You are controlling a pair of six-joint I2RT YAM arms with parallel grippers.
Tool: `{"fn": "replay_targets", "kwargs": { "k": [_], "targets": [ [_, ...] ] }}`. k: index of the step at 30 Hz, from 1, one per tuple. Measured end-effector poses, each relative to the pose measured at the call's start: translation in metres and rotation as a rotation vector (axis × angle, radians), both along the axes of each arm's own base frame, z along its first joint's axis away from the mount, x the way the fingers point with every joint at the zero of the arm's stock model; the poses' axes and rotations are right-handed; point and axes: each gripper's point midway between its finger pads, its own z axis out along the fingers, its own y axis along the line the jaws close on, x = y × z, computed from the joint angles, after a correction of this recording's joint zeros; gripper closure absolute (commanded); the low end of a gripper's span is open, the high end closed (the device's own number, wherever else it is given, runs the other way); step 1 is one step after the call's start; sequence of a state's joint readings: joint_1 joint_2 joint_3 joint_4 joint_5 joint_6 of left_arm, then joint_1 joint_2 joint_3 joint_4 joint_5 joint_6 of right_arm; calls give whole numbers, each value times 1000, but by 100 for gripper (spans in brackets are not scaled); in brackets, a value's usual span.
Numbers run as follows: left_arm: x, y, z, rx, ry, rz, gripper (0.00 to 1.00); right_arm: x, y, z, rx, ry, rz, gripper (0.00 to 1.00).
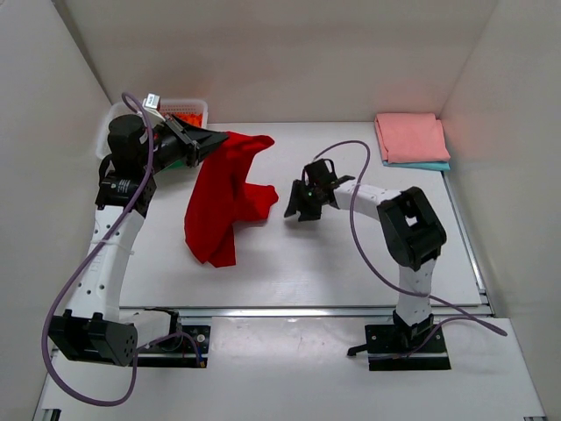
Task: Fold and stack the t-shirts
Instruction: Flatten out the tshirt
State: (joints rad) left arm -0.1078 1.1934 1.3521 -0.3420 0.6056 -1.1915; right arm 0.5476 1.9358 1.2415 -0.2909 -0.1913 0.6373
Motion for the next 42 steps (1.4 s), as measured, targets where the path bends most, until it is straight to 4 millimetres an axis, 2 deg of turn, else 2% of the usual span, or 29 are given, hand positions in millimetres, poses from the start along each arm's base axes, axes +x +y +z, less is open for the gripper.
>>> {"fn": "replay_targets", "kwargs": {
  "k": [2, 5, 11, 12, 13, 14, 16, 18, 21, 22, 24, 26, 28, 30, 32, 33, 34, 35, 36, 38, 40, 42],
  "targets": [
    [-1, -1, 0, -3, 3, -5, 100, 20, 11, 5, 77, 10, -9, 32],
    [-1, -1, 1, -4, -3, -10, 100, 46, 32, 13, 179, 7, -7, 33],
    [-1, -1, 0, -5, -2, -11, 100, 88, 64, 16, 259, 7, 3, 35],
    [-2, 0, 0, -5, -2, -11, 100, 93, 69, 17, 270, 9, 9, 44],
    [-2, 0, 0, -6, -3, -11, 100, 100, 74, 16, 276, 8, 15, 75],
    [-2, 0, -1, -6, -3, -11, 100, 108, 78, 15, 277, 2, 22, 100],
    [-2, 0, -3, -6, 2, -11, 100, 118, 86, 7, 286, 14, 33, 100],
    [-2, 1, -3, -7, 3, -11, 100, 119, 87, 1, 293, 45, 42, 100],
    [1, 3, 0, -7, -1, -10, 100, 115, 74, 6, 244, 46, 58, 100],
    [3, 4, 4, -6, -9, -9, 100, 114, 65, 10, 218, 44, 58, 100],
    [13, 9, 20, -5, -37, -5, 100, 115, 42, 31, 176, 7, 47, 100],
    [28, 17, 45, -6, -98, 7, 100, 114, 7, 71, 152, -54, 8, 100],
    [41, 27, 70, -10, -161, 23, 100, 113, -41, 133, 159, -173, -73, 100],
    [48, 35, 85, -14, -208, 36, 100, 111, -100, 209, 186, -337, -180, 100],
    [49, 40, 88, -12, -226, 43, 100, 101, -162, 284, 195, -531, -294, 100],
    [49, 40, 87, -9, -233, 38, 100, 92, -188, 315, 187, -617, -342, 100],
    [48, 39, 85, -3, -238, 32, 100, 79, -211, 344, 172, -700, -387, 100],
    [47, 39, 80, 5, -237, 26, 100, 67, -223, 363, 161, -754, -404, 100],
    [45, 38, 74, 16, -231, 18, 100, 53, -230, 381, 150, -809, -406, 100],
    [43, 35, 67, 31, -222, -2, 100, 29, -236, 396, 129, -872, -393, 100],
    [38, 31, 65, 37, -221, -14, 100, 8, -241, 396, 105, -893, -382, 100],
    [27, 30, 71, 44, -239, -17, 100, -7, -244, 386, 83, -881, -374, 100]
  ]
}}
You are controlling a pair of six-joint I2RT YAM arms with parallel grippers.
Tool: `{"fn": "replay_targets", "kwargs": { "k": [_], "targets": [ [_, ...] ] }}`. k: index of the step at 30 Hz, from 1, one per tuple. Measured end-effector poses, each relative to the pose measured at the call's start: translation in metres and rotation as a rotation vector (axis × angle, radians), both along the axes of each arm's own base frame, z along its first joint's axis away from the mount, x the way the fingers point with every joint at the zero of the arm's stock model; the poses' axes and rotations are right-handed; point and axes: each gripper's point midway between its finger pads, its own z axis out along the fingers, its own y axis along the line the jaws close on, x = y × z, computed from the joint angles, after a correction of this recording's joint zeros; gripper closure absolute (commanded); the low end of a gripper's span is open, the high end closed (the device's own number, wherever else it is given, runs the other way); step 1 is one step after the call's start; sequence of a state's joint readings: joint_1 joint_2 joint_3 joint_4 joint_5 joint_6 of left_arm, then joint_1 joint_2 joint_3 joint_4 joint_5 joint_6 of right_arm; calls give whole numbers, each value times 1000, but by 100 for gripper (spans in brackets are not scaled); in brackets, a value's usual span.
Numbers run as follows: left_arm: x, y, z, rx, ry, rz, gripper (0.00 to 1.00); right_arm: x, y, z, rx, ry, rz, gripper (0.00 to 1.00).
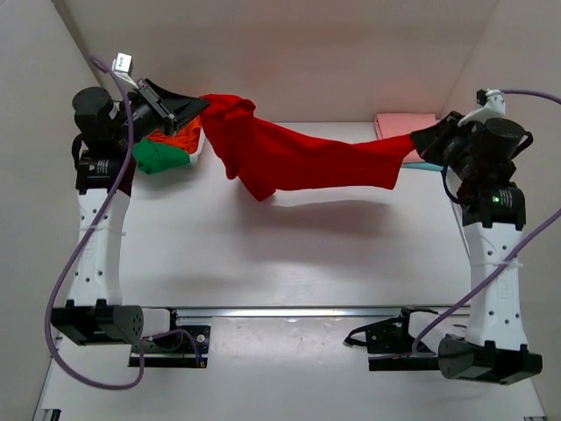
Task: Fold and stack the t-shirts
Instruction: Flatten out the tshirt
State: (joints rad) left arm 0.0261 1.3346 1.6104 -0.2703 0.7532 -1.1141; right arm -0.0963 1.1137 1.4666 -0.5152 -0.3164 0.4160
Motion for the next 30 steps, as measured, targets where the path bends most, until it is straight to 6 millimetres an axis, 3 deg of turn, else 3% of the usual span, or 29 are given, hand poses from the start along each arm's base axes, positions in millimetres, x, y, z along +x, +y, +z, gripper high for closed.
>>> {"fn": "replay_targets", "kwargs": {
  "k": [3, 5, 12, 14, 17, 20, 22, 24, 25, 29, 30],
  "targets": [
    [-33, -1, 17, 14, -63, -1, 100, -22, -3, -7, -32, 11, -9, 100],
    [-67, -2, 34, 27, -135, 3, 100, -42, -3, 3, -54, -22, -14, 100],
    [-218, -10, 86, 64, -447, -8, 100, -143, -4, 83, -129, -297, -81, 100],
    [-252, -7, 98, 50, -522, 5, 100, -179, 0, 105, -140, -396, -83, 99],
    [-273, -3, 96, 5, -545, 4, 100, -201, 6, 112, -145, -457, -66, 100],
    [-249, -7, 69, -1, -469, 14, 100, -182, 11, 95, -130, -422, -24, 100],
    [-205, -10, 35, 32, -378, 54, 100, -149, 12, 61, -101, -330, 7, 100],
    [-152, -10, -10, 58, -259, 89, 100, -107, 14, 12, -67, -207, 38, 100],
    [-119, -8, -44, 71, -175, 108, 100, -88, 15, -17, -53, -134, 48, 100],
    [-26, -13, -158, 165, 122, 127, 100, -25, 30, -127, -35, 145, 91, 100],
    [-6, -16, -183, 201, 177, 123, 93, -11, 35, -151, -36, 211, 101, 100]
  ]
}}
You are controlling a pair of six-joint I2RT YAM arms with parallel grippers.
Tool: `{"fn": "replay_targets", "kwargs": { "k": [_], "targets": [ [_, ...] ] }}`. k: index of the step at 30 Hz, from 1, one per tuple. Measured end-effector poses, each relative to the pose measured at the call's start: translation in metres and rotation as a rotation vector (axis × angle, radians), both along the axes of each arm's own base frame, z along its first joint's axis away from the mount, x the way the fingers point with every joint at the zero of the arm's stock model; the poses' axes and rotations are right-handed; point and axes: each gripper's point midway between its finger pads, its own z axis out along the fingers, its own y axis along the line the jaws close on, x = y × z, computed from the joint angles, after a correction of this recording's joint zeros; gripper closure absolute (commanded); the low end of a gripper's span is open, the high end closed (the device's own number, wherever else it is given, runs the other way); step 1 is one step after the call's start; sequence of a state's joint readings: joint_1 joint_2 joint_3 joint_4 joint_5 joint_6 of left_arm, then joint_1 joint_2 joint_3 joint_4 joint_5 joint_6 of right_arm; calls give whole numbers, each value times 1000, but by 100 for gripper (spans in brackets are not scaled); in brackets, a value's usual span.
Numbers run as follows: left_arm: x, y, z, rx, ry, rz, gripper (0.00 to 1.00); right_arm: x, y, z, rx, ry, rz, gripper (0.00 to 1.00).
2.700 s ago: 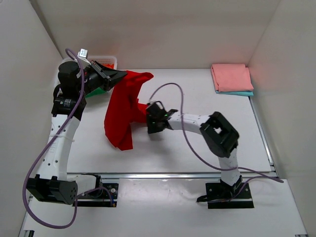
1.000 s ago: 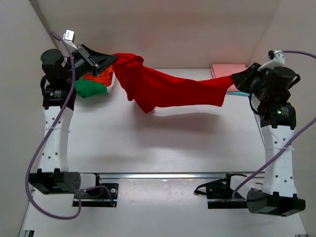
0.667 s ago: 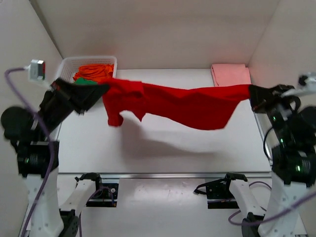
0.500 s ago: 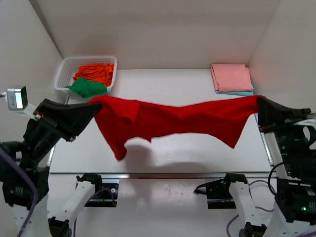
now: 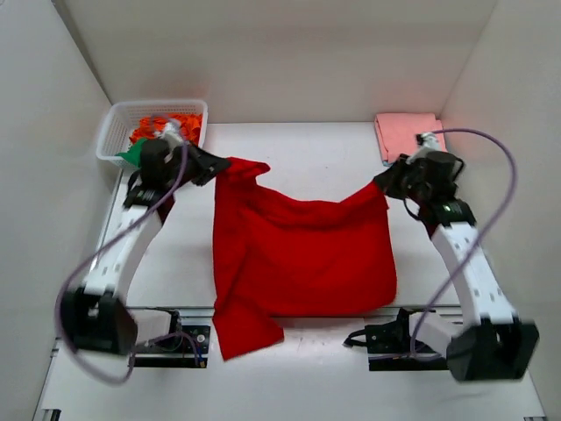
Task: Fold and stack the t-shirts
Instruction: Flatten out the tshirt
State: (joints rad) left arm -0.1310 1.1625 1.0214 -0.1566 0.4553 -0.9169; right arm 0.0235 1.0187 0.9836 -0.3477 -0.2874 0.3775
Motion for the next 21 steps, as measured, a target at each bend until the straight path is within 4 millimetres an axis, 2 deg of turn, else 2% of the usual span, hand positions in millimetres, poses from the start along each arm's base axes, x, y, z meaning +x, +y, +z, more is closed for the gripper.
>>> {"fn": "replay_targets", "kwargs": {
  "k": [2, 3, 4, 5, 7, 8, 10, 12, 13, 15, 16, 17, 18, 20, 21],
  "targets": [
    [45, -5, -38, 68, 81, -4, 77, 31, 10, -40, -8, 99, 23, 84],
    [64, -8, -48, 91, 95, -8, 72, 45, 14, -55, -24, 136, 27, 61],
    [88, -9, -55, 112, 96, -6, 58, 59, 17, -66, -44, 159, 24, 43],
    [116, -10, -58, 130, 89, 6, 51, 78, 17, -75, -75, 165, 10, 33],
    [159, -9, -61, 154, 60, 26, 51, 108, 17, -79, -142, 138, -21, 25],
    [174, -8, -58, 162, 45, 37, 47, 121, 14, -76, -171, 118, -45, 23],
    [189, -5, -50, 182, 12, 60, 43, 136, 9, -62, -212, 76, -85, 23],
    [182, 3, -40, 202, -7, 82, 41, 142, -2, -43, -233, 33, -134, 23],
    [171, 6, -33, 208, -17, 90, 41, 141, -8, -35, -236, 16, -157, 25],
    [133, 16, -27, 218, -30, 108, 43, 125, -19, -30, -241, 0, -191, 35],
    [109, 22, -26, 226, -28, 113, 43, 111, -23, -33, -242, 11, -200, 40],
    [82, 28, -27, 243, -23, 124, 44, 94, -27, -39, -239, 24, -213, 50],
    [59, 35, -31, 265, -14, 138, 45, 78, -29, -46, -241, 43, -218, 53],
    [16, 48, -39, 319, 13, 175, 50, 43, -26, -67, -237, 99, -215, 50],
    [-1, 52, -46, 351, 26, 188, 49, 29, -21, -77, -237, 123, -205, 47]
  ]
}}
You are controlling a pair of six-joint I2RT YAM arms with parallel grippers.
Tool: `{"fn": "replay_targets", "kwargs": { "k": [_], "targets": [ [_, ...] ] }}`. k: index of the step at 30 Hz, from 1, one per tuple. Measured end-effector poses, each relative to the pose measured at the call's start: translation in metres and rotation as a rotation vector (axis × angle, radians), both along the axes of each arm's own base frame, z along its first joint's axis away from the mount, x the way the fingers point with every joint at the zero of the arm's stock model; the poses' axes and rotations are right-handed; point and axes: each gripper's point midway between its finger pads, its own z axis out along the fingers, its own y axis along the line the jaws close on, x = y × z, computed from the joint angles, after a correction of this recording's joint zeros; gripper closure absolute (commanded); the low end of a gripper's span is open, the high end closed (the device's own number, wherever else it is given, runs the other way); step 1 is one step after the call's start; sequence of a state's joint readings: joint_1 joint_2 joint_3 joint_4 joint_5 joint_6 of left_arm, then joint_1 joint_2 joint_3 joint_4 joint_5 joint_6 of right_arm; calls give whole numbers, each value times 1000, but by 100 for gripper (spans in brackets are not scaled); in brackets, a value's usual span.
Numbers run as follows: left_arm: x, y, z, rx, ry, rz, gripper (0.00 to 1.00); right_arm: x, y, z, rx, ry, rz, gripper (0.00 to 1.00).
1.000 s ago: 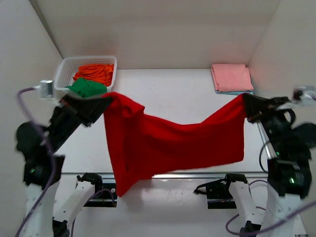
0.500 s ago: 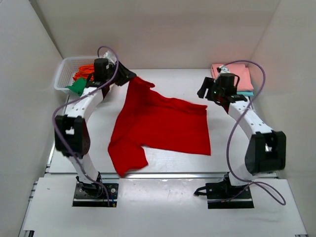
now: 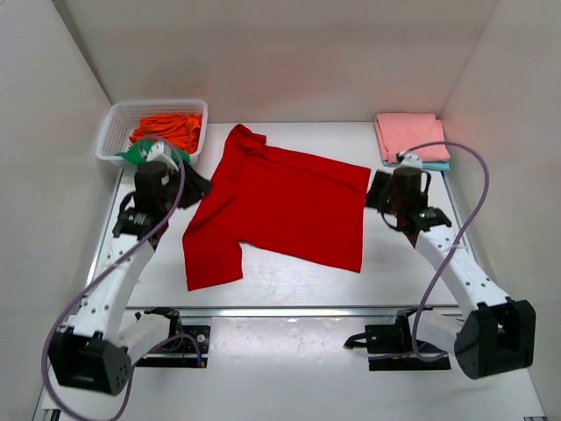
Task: Fold and stack the t-shirts
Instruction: Flatten out the tshirt
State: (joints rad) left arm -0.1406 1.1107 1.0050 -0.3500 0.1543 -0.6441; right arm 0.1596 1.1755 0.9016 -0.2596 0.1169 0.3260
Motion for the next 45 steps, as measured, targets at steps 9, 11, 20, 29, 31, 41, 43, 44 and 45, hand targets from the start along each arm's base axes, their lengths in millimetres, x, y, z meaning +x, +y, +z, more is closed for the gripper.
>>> {"fn": "replay_targets", "kwargs": {
  "k": [9, 11, 20, 29, 31, 41, 43, 44, 45],
  "targets": [
    [-139, 26, -169, 215, 526, 20, 46, -105, 38, -103, -9, 310, 122, 35],
    [-166, 30, -194, 256, 635, 37, 47, -116, 43, -112, -9, 340, 137, 34],
    [-189, 61, -214, 202, 710, 312, 25, -128, 48, -117, 12, 359, 153, 31],
    [-199, 70, -243, 207, 763, 404, 31, -128, 45, -113, 31, 353, 158, 27],
    [-194, 71, -244, 215, 764, 415, 46, -128, 45, -113, 30, 353, 159, 28],
    [-166, 68, -248, 346, 787, 381, 98, -149, 48, -161, -32, 543, 167, 25],
    [-163, 67, -248, 358, 784, 368, 99, -152, 46, -167, -43, 567, 162, 25],
    [-163, 67, -248, 361, 783, 365, 99, -150, 47, -167, -42, 562, 162, 25],
    [-162, 67, -248, 362, 782, 362, 100, -150, 48, -168, -45, 564, 161, 25]
  ]
}}
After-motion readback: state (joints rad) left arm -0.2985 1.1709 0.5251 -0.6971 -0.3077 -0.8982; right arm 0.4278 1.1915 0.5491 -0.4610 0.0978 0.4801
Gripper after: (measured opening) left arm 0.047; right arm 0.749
